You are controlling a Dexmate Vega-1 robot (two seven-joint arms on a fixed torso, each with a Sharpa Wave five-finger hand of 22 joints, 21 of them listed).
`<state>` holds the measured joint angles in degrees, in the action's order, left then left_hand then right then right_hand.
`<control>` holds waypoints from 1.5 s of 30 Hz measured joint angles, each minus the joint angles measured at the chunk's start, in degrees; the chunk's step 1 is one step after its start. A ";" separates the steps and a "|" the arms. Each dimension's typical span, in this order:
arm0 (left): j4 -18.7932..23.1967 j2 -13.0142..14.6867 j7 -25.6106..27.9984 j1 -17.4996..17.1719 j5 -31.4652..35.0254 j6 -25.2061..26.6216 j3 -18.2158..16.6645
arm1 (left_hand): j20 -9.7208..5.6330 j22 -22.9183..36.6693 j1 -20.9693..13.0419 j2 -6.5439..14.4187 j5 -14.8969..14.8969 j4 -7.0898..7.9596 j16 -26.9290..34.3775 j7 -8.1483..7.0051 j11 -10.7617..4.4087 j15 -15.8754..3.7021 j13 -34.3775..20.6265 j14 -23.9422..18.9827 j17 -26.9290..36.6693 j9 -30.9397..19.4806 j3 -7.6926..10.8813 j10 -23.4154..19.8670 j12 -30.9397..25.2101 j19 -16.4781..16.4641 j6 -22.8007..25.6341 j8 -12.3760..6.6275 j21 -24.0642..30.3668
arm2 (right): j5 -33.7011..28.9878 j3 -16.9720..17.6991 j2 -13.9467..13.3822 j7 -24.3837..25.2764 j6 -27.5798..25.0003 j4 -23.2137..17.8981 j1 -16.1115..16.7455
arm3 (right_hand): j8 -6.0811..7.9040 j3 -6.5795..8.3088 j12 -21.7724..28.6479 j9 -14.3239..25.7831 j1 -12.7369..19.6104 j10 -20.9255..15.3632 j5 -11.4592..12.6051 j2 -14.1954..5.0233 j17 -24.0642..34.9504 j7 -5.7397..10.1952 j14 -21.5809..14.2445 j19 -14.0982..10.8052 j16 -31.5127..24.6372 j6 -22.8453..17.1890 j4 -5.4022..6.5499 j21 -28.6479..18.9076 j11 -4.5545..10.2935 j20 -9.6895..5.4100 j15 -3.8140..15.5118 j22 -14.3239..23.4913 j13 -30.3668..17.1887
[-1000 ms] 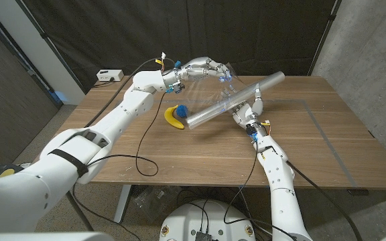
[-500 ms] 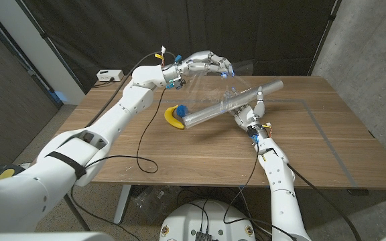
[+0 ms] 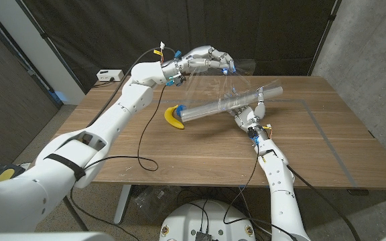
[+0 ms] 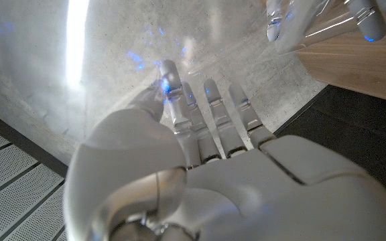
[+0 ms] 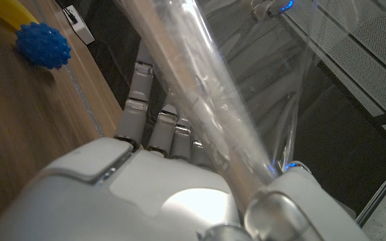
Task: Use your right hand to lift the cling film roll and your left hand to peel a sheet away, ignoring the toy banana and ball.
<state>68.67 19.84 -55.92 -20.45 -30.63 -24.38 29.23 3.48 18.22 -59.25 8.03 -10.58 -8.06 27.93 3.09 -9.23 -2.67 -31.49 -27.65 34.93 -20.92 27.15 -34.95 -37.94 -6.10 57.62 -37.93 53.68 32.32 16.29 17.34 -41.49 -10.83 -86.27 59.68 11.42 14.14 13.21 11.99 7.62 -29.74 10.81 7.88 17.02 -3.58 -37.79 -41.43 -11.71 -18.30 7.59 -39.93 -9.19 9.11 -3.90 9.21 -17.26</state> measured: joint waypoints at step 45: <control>5.13 -0.76 2.53 -4.29 -3.48 -1.09 -5.16 | 0.30 -0.41 0.72 -0.71 0.05 0.64 -1.89 -0.98 -0.30 -0.28 0.27 -0.28 1.07 0.46 0.61 0.24 -0.44 1.53 -0.35 0.03 2.78 | -0.48 -1.57 0.99 -0.10 2.69 0.49 0.75 | 0.00 -0.31 0.00 -0.27 -0.44 0.62 0.21 -0.44 -0.67 -0.01 0.01 -0.93 0.01 0.00 -0.32 1.61 0.62 -0.31 0.01 0.02 0.28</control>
<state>73.81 19.08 -53.38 -24.74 -34.11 -25.47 24.07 3.78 17.81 -58.53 7.32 -10.53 -7.41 26.04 2.11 -9.53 -2.95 -31.22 -27.93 36.00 -20.46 27.76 -34.72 -38.38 -4.56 57.27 -37.89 56.46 31.84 14.72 18.33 -41.60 -8.14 -85.78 60.43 11.42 13.83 13.21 11.71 7.18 -29.12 11.03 7.44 16.35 -3.59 -37.78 -42.36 -11.70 -18.30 7.27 -38.32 -8.57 8.80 -3.90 9.23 -16.98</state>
